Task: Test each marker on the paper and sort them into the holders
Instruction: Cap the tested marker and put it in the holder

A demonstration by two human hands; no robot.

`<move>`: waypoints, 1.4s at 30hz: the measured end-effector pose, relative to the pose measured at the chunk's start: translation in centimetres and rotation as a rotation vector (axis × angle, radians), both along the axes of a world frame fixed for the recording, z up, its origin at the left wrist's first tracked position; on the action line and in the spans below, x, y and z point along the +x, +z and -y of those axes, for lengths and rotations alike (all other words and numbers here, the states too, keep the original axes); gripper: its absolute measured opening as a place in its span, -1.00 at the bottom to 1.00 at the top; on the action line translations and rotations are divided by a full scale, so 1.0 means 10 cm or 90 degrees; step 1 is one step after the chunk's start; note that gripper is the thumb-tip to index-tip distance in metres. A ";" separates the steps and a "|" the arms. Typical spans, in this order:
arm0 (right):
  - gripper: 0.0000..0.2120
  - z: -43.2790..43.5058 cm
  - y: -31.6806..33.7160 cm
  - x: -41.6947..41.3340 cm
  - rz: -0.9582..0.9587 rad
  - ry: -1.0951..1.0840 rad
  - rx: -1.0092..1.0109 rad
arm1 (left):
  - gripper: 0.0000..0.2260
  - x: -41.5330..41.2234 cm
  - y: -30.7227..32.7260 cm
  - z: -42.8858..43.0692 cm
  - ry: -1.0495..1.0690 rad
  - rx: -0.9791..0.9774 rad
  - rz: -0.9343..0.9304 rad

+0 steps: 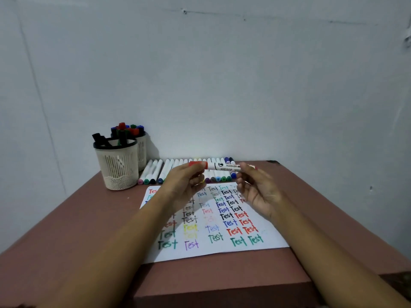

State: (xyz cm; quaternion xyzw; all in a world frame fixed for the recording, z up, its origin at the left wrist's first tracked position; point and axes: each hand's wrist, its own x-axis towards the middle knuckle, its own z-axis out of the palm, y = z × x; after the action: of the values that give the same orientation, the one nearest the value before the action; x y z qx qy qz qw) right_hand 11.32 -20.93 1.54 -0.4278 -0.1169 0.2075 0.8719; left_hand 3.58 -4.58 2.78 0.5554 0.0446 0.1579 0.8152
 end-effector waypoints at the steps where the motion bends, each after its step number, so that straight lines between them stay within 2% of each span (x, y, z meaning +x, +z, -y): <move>1: -0.89 0.00 -0.02 0.02 0.023 -0.045 -0.028 | -0.95 0.00 0.02 -0.03 0.027 -0.016 0.015; 3: -0.88 -0.01 -0.09 0.03 0.162 -0.169 -0.229 | -0.95 0.00 0.04 -0.08 0.084 0.000 0.039; 5: -0.81 -0.01 -0.19 0.01 0.395 -0.273 -0.510 | -0.95 -0.01 0.08 -0.14 0.143 0.105 0.040; 6: -0.79 -0.02 -0.23 0.00 0.504 -0.278 -0.614 | -0.94 -0.02 0.11 -0.16 0.171 0.158 0.037; 8: -0.72 -0.04 -0.28 0.01 0.639 -0.214 -0.752 | -0.85 -0.04 0.22 -0.24 0.228 0.241 0.033; 11: -0.67 -0.05 -0.28 0.05 0.723 -0.125 -0.859 | -0.82 -0.10 0.48 -0.45 0.332 0.381 0.058; 17: -0.67 -0.06 -0.27 0.10 0.755 -0.124 -0.863 | -0.69 -0.33 1.09 -1.03 0.532 0.598 0.055; 21: -0.68 -0.10 -0.25 0.10 0.760 -0.127 -0.846 | -0.75 -0.46 1.32 -1.33 0.618 0.654 0.064; 25: -0.70 -0.11 -0.27 0.10 0.751 -0.130 -0.842 | -0.79 -0.47 1.23 -1.44 0.614 0.726 0.010; 29: -0.70 -0.11 -0.27 0.11 0.746 -0.131 -0.839 | -0.71 -0.43 0.95 -1.50 0.579 0.817 -0.092; 34: -0.70 -0.12 -0.27 0.09 0.735 -0.126 -0.836 | -0.76 -0.38 0.73 -1.52 0.523 0.930 -0.209; 36: -0.69 -0.11 -0.26 0.09 0.733 -0.127 -0.836 | -0.73 -0.36 0.68 -1.49 0.544 0.993 -0.180; 38: -0.69 -0.11 -0.25 0.08 0.733 -0.127 -0.836 | -0.71 -0.34 0.66 -1.42 0.573 1.029 -0.096; 42: -0.70 -0.12 -0.23 0.06 0.736 -0.130 -0.835 | -0.74 -0.27 0.61 -1.06 0.550 1.029 0.057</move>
State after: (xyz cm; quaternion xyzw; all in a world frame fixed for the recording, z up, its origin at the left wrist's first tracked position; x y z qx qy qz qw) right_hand 11.92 -19.71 -0.79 -0.8889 -0.3585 -0.0953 0.2688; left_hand 0.87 6.02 8.89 0.8852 0.0927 0.4532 0.0496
